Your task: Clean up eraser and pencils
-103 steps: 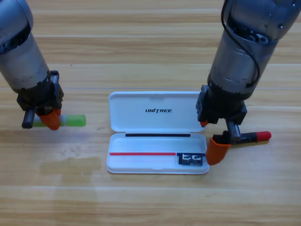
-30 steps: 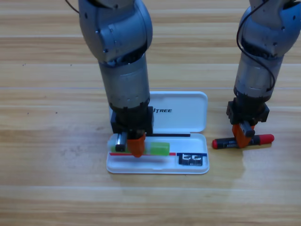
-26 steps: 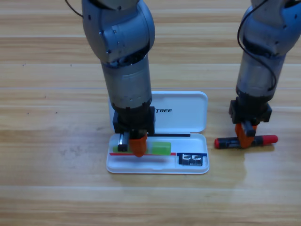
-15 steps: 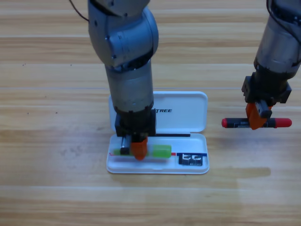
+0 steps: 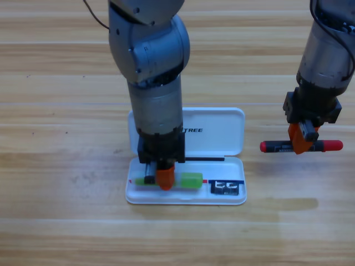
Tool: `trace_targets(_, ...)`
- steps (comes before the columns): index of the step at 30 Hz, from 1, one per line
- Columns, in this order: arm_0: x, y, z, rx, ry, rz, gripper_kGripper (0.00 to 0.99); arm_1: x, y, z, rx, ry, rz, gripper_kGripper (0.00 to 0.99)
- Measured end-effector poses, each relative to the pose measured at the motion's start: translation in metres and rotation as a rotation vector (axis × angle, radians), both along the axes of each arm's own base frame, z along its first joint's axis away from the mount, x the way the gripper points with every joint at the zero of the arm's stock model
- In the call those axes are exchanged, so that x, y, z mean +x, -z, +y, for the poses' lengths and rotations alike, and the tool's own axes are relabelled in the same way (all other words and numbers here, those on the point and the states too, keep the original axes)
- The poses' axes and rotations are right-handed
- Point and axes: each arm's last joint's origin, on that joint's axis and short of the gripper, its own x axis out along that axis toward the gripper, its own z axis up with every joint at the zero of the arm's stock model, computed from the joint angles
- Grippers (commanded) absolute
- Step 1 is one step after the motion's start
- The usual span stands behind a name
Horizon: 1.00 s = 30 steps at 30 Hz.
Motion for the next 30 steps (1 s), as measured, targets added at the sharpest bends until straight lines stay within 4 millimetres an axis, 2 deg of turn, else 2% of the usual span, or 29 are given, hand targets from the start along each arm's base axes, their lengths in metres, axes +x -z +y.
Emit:
trace_targets(1,0.0,-0.001,0.0,-0.002,0.0,-0.002,0.336,0.0,0.0,0.0,-0.002,0.0,-0.002,0.0)
trace_targets(2,0.001,-0.001,-0.001,-0.004,0.0,-0.003,0.529,0.0,0.0,0.0,-0.005,0.0,-0.004,0.0)
trace_targets(3,0.001,-0.002,-0.001,-0.006,0.0,-0.005,0.66,0.0,0.0,0.0,-0.008,0.0,-0.006,0.0)
trace_targets(5,0.001,-0.002,-0.001,-0.007,-0.001,-0.006,0.747,0.0,0.0,0.0,-0.011,0.001,-0.009,0.0)
trace_targets(7,0.001,-0.002,-0.001,-0.007,-0.007,-0.005,0.91,0.0,0.0,0.0,-0.012,0.002,-0.009,0.0)
trace_targets(9,0.001,-0.002,-0.001,-0.007,-0.014,-0.005,0.974,0.0,0.0,0.0,-0.012,0.003,-0.009,0.0)
trace_targets(22,-0.002,-0.007,0.003,0.017,-0.022,0.0,0.99,-0.007,-0.001,0.007,-0.017,0.019,-0.001,0.0)
trace_targets(24,-0.006,-0.022,0.01,0.016,-0.023,-0.009,0.99,-0.011,-0.005,0.013,-0.018,0.016,0.0,0.0)
trace_targets(26,-0.013,-0.05,0.023,-0.011,-0.032,-0.034,0.99,-0.013,-0.011,0.023,-0.004,0.022,-0.013,0.0)
trace_targets(28,-0.018,-0.081,0.047,-0.056,-0.041,-0.074,0.99,-0.013,-0.02,0.036,0.02,0.019,-0.036,0.0)
trace_targets(30,-0.021,-0.108,0.08,-0.091,-0.048,-0.117,0.99,-0.012,-0.027,0.054,0.043,0.018,-0.055,0.0)
